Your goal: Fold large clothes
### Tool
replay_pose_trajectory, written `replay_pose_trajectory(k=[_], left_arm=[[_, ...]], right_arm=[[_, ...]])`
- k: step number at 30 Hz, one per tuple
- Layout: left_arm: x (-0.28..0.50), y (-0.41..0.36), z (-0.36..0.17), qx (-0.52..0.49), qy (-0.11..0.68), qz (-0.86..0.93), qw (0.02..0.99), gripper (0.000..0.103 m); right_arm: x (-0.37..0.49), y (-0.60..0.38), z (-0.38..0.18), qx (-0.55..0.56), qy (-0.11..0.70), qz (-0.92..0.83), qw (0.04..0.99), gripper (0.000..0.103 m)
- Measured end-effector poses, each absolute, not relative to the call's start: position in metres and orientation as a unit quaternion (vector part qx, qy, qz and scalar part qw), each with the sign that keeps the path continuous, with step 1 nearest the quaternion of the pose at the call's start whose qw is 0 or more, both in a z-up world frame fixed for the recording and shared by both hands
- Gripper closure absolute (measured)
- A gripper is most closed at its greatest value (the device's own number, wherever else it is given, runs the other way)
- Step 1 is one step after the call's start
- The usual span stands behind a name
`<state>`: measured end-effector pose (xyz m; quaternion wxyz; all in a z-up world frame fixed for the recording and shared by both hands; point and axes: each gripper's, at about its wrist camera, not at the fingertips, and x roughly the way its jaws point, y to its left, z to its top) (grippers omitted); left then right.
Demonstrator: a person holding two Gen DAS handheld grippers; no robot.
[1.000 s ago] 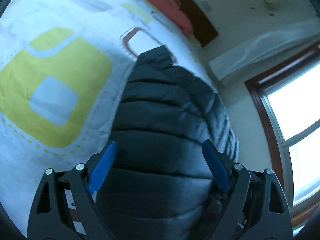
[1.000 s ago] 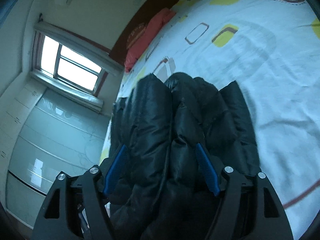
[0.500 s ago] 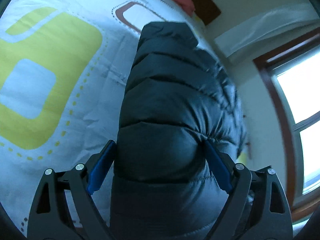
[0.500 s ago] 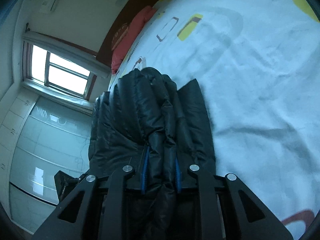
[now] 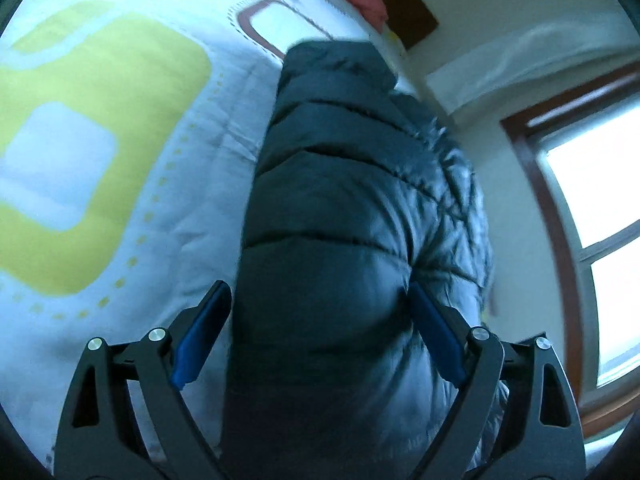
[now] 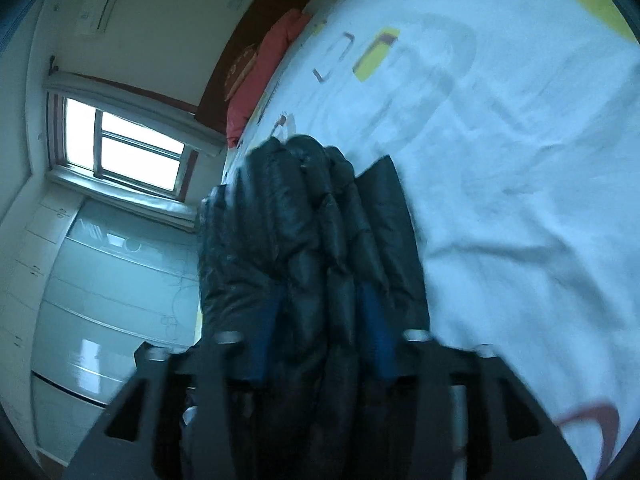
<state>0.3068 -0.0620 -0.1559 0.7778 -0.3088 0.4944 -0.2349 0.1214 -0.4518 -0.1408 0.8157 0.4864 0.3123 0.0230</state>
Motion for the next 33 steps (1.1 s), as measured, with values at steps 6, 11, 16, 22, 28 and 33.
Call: replay_pose_trajectory(k=[6,11,16,22,28,33], left_arm=[[0.259,-0.03,-0.151,-0.342,0.474,-0.254,0.77,0.012],[0.221,-0.023,-0.15,-0.349,0.46,-0.266,0.772,0.011],[0.211,-0.027,-0.162,-0.353,0.476,-0.253,0.764,0.01],[0.212,-0.037,-0.171,-0.358,0.481,-0.249,0.76,0.014],[0.21,-0.06,-0.177,-0.32,0.501,-0.231,0.771,0.041],[0.215,-0.071,-0.184,-0.289,0.499,-0.225,0.785,0.044]], right_arm=[[0.077,-0.415,-0.118,0.474,0.32,0.039,0.819,0.029],[0.045,-0.39,-0.118,0.481,0.318,0.053,0.816,0.027],[0.042,-0.378,-0.118,0.472,0.325,0.058,0.818,0.026],[0.04,-0.385,-0.144,0.435,0.363,-0.012,0.824,0.055],[0.038,-0.396,-0.18,0.477,0.351,-0.002,0.806,0.073],[0.033,-0.401,-0.201,0.504,0.335,0.01,0.796,0.077]])
